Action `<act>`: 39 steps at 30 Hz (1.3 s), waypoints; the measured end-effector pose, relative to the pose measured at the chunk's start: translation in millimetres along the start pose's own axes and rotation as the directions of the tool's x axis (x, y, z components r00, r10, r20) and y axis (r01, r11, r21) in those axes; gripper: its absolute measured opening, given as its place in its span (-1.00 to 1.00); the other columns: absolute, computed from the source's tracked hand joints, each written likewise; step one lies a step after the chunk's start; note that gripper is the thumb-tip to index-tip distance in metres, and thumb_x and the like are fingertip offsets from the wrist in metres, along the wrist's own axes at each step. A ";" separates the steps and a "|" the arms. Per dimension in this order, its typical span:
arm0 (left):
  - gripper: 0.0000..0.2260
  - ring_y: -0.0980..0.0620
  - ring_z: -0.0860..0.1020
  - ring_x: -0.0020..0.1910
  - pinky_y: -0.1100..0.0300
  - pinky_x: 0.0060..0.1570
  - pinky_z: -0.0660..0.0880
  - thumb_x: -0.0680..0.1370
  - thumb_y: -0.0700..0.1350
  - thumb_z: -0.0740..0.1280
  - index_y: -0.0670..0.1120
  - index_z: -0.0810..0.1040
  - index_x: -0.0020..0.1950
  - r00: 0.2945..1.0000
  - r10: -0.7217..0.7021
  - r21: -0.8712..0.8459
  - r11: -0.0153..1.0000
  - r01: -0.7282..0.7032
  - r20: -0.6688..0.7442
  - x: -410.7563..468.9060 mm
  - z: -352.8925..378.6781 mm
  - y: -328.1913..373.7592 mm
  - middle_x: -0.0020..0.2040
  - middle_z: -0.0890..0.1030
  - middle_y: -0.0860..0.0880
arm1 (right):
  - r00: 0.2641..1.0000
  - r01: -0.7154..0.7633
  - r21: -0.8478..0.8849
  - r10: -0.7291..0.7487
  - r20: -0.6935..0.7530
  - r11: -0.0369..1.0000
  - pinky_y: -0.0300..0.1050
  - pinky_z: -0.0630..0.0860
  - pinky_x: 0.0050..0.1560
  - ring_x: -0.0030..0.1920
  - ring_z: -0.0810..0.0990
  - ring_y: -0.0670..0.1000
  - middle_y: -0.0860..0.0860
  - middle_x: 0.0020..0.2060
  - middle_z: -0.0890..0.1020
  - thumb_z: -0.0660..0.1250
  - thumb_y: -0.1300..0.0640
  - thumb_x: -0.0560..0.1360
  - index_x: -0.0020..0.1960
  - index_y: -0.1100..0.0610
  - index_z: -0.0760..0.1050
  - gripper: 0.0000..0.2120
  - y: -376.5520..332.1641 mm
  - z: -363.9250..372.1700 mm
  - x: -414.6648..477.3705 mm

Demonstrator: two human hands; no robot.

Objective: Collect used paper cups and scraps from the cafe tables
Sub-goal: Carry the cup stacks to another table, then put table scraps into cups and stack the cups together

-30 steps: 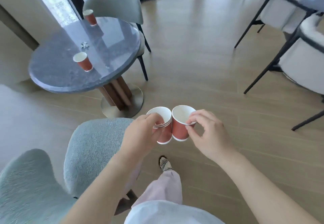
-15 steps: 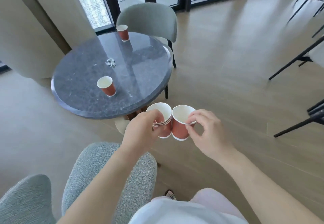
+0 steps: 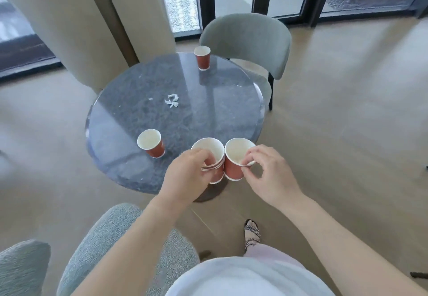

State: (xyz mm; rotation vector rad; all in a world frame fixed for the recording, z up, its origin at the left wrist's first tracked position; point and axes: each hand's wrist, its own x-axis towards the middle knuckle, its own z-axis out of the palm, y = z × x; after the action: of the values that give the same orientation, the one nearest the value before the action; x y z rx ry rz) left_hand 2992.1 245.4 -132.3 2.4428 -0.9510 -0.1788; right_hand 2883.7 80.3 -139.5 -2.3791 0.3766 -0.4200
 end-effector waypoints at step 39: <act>-0.65 0.02 0.45 0.05 0.16 -0.05 0.33 0.46 0.25 0.25 0.05 0.44 0.09 0.987 -0.043 0.203 0.979 0.011 0.155 168.6 12.1 -145.6 0.05 0.47 0.08 | 0.898 0.083 -0.245 0.034 0.440 0.966 0.02 0.45 0.00 0.09 0.41 0.10 0.02 -0.02 0.51 0.37 0.13 0.39 0.00 0.12 0.50 -0.81 46.9 129.7 219.8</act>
State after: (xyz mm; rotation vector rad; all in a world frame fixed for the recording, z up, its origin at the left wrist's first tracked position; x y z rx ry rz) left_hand 3201.1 219.8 -205.9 2.6608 -1.0494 -0.3036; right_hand 3126.7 38.7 -220.5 -2.6404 0.1971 0.1786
